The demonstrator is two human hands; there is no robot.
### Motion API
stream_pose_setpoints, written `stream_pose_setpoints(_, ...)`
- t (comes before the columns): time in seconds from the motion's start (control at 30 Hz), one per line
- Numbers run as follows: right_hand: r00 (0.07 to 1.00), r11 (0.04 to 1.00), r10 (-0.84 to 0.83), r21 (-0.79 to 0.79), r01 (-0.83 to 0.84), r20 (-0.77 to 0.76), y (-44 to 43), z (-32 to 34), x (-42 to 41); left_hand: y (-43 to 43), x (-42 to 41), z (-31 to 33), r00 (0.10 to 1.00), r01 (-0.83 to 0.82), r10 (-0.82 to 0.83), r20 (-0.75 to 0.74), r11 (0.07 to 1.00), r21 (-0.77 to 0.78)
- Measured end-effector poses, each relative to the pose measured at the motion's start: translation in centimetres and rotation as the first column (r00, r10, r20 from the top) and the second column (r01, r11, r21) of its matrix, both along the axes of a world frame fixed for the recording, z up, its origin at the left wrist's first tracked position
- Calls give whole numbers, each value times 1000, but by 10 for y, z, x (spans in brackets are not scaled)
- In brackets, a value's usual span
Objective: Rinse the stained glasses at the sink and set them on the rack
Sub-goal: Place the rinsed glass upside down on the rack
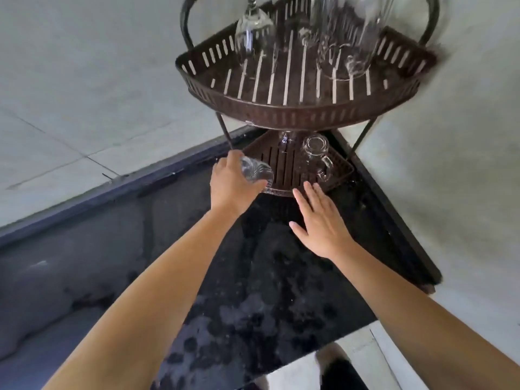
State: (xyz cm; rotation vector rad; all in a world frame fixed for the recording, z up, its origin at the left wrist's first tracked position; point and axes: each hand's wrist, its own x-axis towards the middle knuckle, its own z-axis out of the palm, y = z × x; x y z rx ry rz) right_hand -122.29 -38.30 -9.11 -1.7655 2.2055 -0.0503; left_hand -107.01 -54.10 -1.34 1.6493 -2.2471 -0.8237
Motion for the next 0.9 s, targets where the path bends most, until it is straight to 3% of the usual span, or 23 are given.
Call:
stream_pose_setpoints(0.1, 998, 993, -48, 104, 50, -27, -5, -13, 5, -24, -15, -13, 997, 60, -58, 44, 997, -42)
stream_pose_setpoints(0.4, 998, 988, -48, 144, 51, -28, -6, -13, 6, -61, -51, -31, 968, 207, -193, 163, 975, -78)
stream_pose_setpoints(0.53, 999, 986, -47, 158, 50, -19, -5, -11, 6, -50, -62, -40, 911, 333, -295, 290, 939, -91)
stream_pose_setpoints(0.67, 998, 979, -55, 197, 56, -8, -8, -6, 6, -47, -60, -48, 958, 226, -227, 174, 974, 26)
stream_pose_setpoints(0.83, 1000, 958, -14, 288, 11, 7, -12, 9, -2, -30, -43, -31, 919, 260, -282, 274, 959, 114)
stream_pose_setpoints(0.9, 1000, 955, 7, 298, -8, 3, -9, 17, -4, -14, -22, -23, 913, 265, -264, 310, 963, 40)
